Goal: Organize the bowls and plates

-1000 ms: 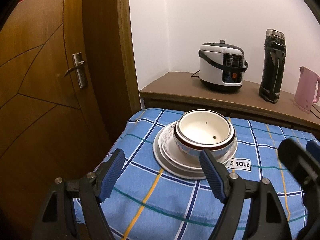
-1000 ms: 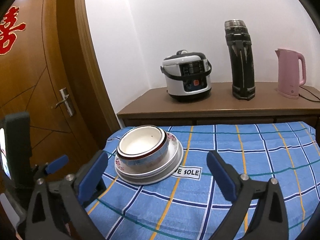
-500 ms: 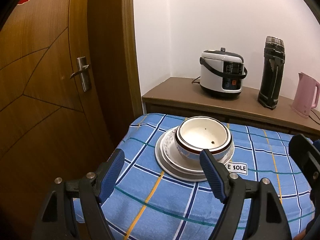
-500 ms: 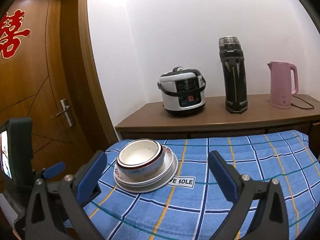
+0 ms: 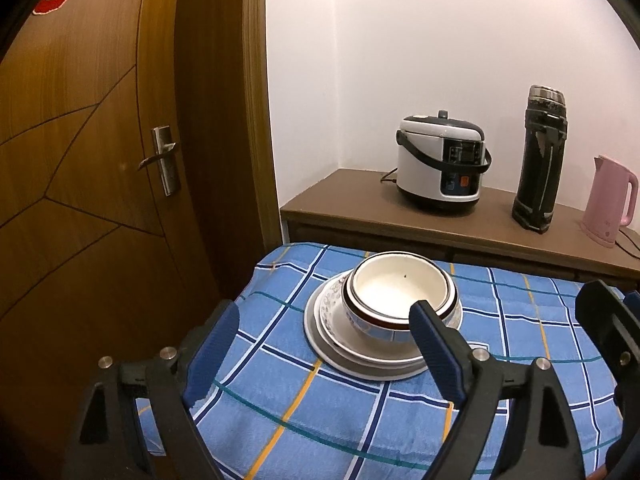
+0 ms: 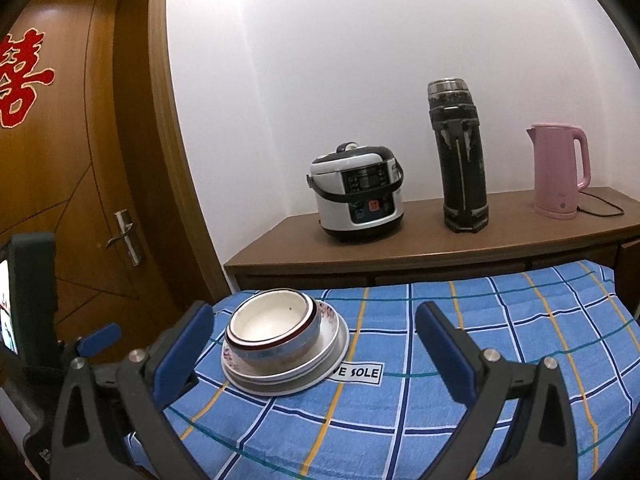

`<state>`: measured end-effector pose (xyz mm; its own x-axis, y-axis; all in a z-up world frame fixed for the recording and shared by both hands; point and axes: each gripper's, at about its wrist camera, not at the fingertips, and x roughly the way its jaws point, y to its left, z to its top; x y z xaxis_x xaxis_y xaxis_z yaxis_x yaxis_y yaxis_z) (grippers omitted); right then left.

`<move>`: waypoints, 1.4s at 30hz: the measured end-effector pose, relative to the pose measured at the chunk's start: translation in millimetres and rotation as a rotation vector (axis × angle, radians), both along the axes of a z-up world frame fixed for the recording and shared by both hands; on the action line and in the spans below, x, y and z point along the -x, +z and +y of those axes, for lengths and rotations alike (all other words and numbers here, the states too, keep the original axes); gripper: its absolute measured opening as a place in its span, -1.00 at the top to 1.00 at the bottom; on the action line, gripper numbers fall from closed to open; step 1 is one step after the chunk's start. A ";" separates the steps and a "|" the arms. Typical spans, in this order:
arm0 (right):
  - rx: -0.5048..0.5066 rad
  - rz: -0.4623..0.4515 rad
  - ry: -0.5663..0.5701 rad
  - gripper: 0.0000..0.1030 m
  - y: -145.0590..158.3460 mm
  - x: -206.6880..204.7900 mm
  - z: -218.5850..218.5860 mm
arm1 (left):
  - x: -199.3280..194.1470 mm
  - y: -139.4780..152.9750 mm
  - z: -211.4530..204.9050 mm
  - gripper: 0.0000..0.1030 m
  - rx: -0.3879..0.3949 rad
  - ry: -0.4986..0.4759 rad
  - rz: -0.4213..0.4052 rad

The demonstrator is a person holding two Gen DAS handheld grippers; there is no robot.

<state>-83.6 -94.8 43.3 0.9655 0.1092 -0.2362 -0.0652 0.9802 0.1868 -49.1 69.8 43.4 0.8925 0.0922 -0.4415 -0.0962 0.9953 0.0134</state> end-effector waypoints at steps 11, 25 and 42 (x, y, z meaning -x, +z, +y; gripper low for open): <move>-0.007 -0.010 -0.007 -0.99 0.9 0.6 -5.6 | 1.6 4.4 -2.0 -0.74 -0.010 0.007 -0.039; -0.005 -0.014 -0.008 -0.99 -0.1 -2.2 -7.4 | -5.3 0.7 0.6 -0.74 0.000 0.028 -0.019; 0.004 -0.012 -0.004 -0.99 0.7 -2.7 -4.7 | -5.2 2.7 -0.4 -0.74 0.001 0.036 -0.022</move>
